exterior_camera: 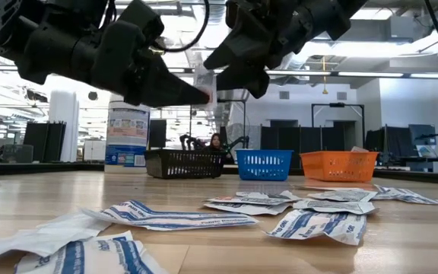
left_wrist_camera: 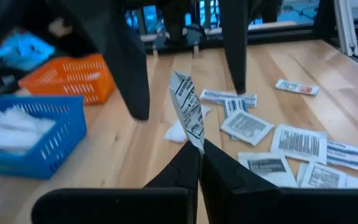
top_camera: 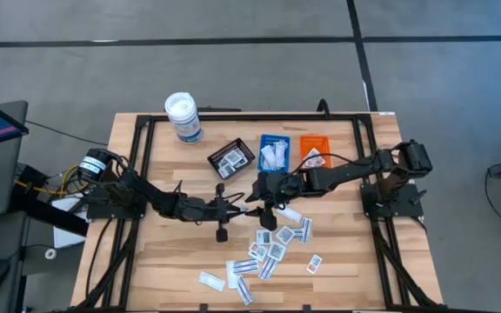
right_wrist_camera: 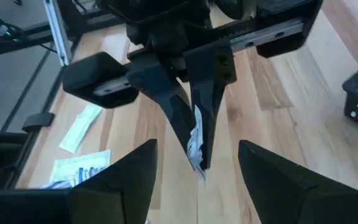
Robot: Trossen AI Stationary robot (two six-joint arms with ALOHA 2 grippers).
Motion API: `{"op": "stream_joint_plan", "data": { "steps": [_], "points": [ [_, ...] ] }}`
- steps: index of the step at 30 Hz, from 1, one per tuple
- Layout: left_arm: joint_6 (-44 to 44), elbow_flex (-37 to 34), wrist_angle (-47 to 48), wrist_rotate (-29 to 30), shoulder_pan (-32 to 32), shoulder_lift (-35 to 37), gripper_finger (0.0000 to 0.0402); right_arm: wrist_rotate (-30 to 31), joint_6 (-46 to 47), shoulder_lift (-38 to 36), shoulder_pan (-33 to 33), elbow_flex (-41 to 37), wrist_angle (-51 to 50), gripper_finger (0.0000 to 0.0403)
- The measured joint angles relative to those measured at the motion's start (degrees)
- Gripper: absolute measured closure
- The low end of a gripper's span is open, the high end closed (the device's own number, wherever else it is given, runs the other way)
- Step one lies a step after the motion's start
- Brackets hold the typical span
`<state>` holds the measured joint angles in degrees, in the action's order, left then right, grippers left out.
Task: Pick & Place First Aid Supplies
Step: Put the orange ointment pack into the orange bin
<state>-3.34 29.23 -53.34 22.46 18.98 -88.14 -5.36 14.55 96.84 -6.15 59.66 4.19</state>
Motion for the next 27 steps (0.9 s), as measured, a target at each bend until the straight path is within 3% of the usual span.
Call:
{"op": "stream_joint_plan", "data": {
  "steps": [8,23,27],
  "points": [
    [-3.51,0.00,-3.76,0.00,-1.04,0.00,0.0395,-0.40,-0.14,0.00,0.10,0.00,4.67,0.0215],
    [-3.27,0.02,-4.79,0.09,-2.14,0.00,0.0394,-0.03,-1.94,0.02,2.24,0.00,3.33,0.0387],
    [-3.27,0.02,-4.83,0.04,-2.12,0.00,0.0395,0.60,-3.41,0.02,2.03,-0.01,3.65,0.0393]
  ]
}}
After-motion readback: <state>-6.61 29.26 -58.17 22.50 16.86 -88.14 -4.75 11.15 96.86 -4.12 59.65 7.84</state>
